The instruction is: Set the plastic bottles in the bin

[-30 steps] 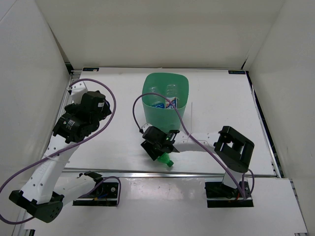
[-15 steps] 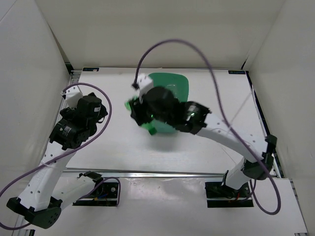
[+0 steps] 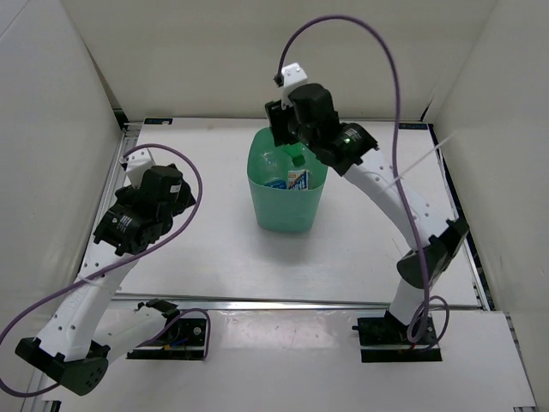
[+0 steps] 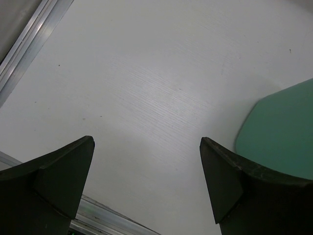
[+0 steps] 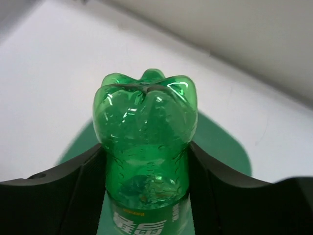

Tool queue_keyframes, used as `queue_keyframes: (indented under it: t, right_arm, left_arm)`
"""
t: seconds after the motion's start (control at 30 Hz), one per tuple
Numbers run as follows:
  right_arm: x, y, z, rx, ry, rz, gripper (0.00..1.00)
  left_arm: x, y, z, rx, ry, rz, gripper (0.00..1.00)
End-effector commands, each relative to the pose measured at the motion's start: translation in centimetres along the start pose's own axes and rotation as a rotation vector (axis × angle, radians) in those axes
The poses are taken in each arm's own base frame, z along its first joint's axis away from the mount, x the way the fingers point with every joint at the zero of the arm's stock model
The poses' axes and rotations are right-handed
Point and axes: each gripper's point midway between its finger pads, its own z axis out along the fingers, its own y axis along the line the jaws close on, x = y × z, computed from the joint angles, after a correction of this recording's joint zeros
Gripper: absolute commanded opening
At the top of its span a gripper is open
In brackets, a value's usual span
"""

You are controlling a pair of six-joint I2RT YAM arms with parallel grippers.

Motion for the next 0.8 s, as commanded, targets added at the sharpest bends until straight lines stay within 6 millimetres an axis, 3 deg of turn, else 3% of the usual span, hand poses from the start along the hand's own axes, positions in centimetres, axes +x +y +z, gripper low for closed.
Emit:
queue_keyframes:
  t: [0.0,0.07,0.1,0.13,0.3,0.33,0.4,0.43,0.5,0.53,0.63,0.73,0.77]
  right_arm:
    - [2.1,1.0,0.1,-0.081,0.065,0.021,0.61]
    - [3.4,0.8,0.1,-0.056,0.110,0.050,0.82]
    - [3.3,0.5,-0.4,-0.039,0.113,0.068,0.97]
    - [3.1,0.2,-0.9,-0.027,0.122,0.082,1.00]
    - [0.1,-2.4,-4.8,0.054,0.064,0.260,1.00]
    - [0.2,-3.3,-5.0,0.056,0.080,0.293,1.00]
    - [0.2,-4.1,-7.4,0.009,0.140,0.391,1.00]
    - [0.7,-5.6,-7.7,-0.003,0.173,0.436,1.00]
    - [2.8,-4.0,-8.7,-0.151,0.309,0.548,1.00]
    - [3.6,-5.2,-9.2,-0.147,0.338,0.600,1.00]
    - [6.5,-5.2,-10.3,-0.223,0.445,0.707,1.00]
    - [7.5,-6.4,-11.2,-0.207,0.451,0.727,1.00]
    - [8.0,-6.7,-11.3,-0.200,0.456,0.723,1.00]
  left_arm:
    - [-0.9,-0.6,-0.9,0.059,-0.009,-0.006,1.00]
    - [-0.9,-0.6,-0.9,0.059,-0.009,-0.006,1.00]
    - [-0.9,-0.6,-0.9,0.059,-0.009,-0.006,1.00]
    - [-0.9,-0.6,-0.9,0.059,-0.009,-0.006,1.00]
    - [-1.0,-0.9,-0.7,0.066,-0.014,-0.031,1.00]
    - [-1.0,-0.9,-0.7,0.066,-0.014,-0.031,1.00]
    - [-0.9,-1.1,-0.3,0.080,-0.002,-0.050,1.00]
    - [-0.9,-0.8,0.1,0.066,0.010,-0.060,1.00]
    - [-0.5,-1.2,0.8,0.074,0.043,-0.071,1.00]
    - [-0.6,-0.8,1.3,0.054,0.053,-0.094,1.00]
    - [0.7,0.2,3.0,0.005,0.105,-0.125,1.00]
    - [1.7,1.1,4.7,-0.048,0.133,-0.174,1.00]
    - [1.5,2.4,5.2,-0.107,0.113,-0.197,1.00]
